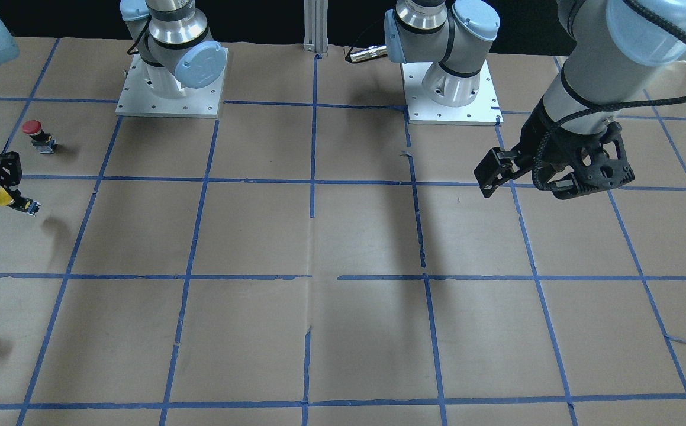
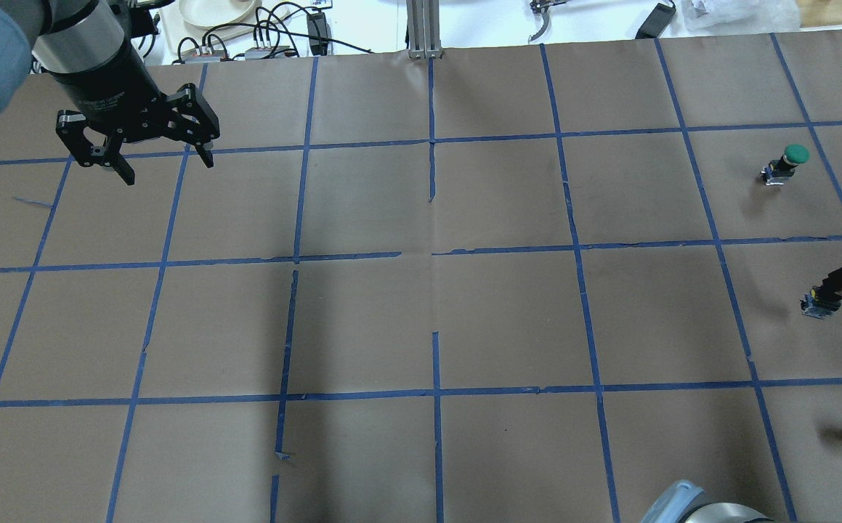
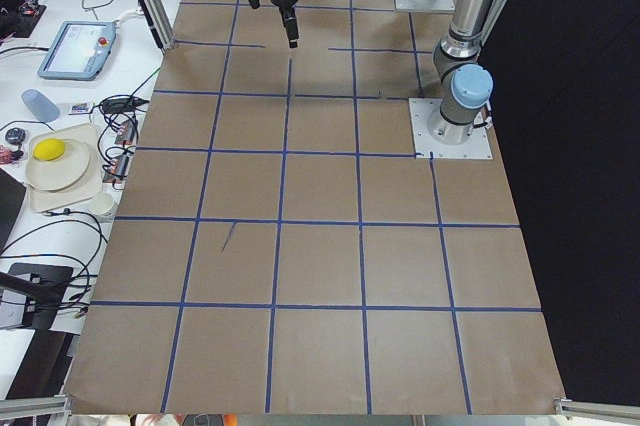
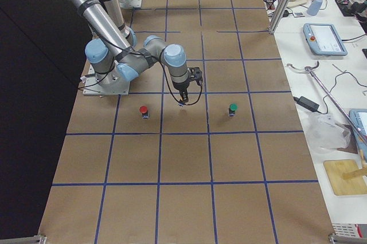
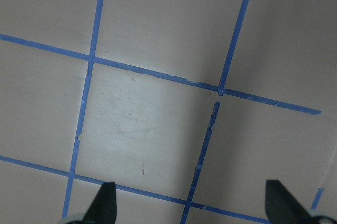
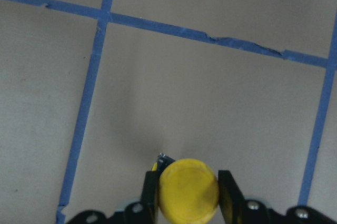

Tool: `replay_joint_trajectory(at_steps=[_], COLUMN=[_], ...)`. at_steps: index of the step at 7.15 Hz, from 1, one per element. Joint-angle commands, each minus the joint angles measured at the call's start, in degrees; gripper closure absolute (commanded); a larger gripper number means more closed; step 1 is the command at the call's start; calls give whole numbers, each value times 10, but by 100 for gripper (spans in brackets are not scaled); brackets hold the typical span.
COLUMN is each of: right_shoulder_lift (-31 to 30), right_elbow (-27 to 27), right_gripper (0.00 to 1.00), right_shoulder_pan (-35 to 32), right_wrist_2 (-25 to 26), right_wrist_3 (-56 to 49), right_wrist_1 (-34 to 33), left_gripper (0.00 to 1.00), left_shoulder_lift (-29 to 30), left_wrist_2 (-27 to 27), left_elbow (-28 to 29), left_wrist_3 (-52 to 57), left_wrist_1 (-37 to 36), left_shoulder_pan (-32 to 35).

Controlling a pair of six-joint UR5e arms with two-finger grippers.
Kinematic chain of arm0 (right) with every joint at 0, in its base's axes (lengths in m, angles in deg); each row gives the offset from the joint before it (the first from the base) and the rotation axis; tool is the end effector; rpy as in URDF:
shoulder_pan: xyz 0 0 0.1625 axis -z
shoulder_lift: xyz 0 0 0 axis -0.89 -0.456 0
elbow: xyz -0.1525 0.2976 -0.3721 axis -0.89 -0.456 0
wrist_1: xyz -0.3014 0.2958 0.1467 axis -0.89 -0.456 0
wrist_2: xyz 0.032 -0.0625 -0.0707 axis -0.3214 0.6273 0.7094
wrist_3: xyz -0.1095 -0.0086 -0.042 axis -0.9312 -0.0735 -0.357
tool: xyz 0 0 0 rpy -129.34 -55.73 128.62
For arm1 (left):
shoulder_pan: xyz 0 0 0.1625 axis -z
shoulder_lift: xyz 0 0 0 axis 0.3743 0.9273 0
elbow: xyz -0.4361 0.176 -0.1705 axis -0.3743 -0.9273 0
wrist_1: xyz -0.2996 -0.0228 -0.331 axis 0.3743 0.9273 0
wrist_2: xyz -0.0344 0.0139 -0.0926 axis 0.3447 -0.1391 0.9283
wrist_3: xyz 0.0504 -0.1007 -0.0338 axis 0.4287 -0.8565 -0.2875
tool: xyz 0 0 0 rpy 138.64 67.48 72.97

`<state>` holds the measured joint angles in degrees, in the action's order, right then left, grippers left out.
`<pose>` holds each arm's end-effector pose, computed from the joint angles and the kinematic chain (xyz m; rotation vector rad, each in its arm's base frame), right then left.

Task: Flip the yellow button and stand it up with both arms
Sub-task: 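Set the yellow button upright on the table with the right gripper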

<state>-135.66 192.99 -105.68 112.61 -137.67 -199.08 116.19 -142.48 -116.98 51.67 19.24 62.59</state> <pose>-0.2459 -0.4315 0.3006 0.3725 -3.0891 0.2829 -0.0749 -0.5814 0.5180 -0.3820 3.0823 0.1134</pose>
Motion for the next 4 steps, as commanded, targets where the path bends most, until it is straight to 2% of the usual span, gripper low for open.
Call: replay_joint_trajectory(at_steps=[1, 4], right_shoulder_lift=[11, 20], right_elbow=[9, 9], right_gripper=[81, 79], right_shoulder_pan=[19, 21], right_wrist_2=[-22, -38], right_wrist_3=[-68, -71], right_wrist_1=[-44, -65], left_gripper=[0, 0], left_shoulder_lift=[-1, 1], left_wrist_2=[-2, 2], left_elbow=[-2, -4], left_wrist_3=[7, -4], left_wrist_1=[0, 1], left_shoulder_pan=[1, 3])
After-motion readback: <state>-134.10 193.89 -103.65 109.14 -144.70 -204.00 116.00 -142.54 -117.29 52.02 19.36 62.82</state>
